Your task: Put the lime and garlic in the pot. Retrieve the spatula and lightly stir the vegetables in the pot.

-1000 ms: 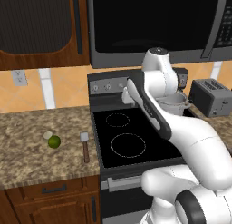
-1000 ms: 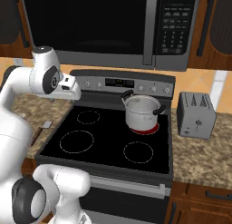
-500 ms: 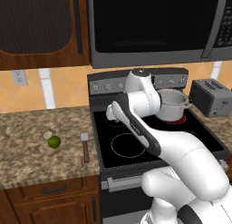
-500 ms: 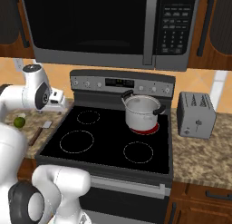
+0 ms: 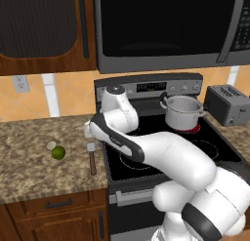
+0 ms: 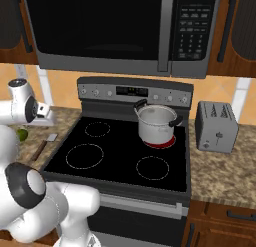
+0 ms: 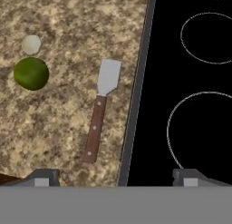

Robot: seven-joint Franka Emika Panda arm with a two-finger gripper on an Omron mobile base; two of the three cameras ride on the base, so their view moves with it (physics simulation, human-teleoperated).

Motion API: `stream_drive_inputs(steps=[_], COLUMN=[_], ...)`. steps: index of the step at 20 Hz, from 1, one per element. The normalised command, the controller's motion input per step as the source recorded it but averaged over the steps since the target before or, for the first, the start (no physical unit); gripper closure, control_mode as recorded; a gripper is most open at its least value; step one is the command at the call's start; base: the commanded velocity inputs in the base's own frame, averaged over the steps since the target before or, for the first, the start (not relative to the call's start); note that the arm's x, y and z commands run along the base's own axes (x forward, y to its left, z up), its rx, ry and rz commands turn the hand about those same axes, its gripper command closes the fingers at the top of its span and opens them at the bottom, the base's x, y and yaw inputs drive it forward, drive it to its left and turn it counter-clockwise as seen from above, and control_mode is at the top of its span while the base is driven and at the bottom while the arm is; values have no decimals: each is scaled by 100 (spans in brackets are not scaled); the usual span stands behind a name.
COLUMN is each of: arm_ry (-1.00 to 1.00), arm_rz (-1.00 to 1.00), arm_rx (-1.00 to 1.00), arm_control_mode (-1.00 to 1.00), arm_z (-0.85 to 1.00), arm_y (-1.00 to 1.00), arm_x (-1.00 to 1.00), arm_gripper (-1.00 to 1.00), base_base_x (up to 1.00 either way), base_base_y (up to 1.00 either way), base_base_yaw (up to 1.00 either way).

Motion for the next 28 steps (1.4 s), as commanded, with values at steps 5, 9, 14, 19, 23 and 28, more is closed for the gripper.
stream_drive_inputs(steps=[5, 9, 14, 19, 23, 28], arm_ry=[5, 10, 2, 2, 3, 0], arm_rz=[4, 0, 0, 0, 0, 0], arm_rx=[0, -1, 0, 0, 0, 0], arm_control_mode=[-100, -100, -100, -100, -100, -100], arm_z=[-41, -7, -15, -19, -23, -22], arm_y=[95, 13, 53, 45, 30, 20], arm_x=[47, 2, 18, 4, 0, 1], arm_gripper=[-100, -100, -100, -100, -100, -100], base_base_x=[0, 0, 0, 0, 0, 0], base_base_y=[0, 0, 0, 0, 0, 0], base_base_yaw=[0, 0, 0, 0, 0, 0])
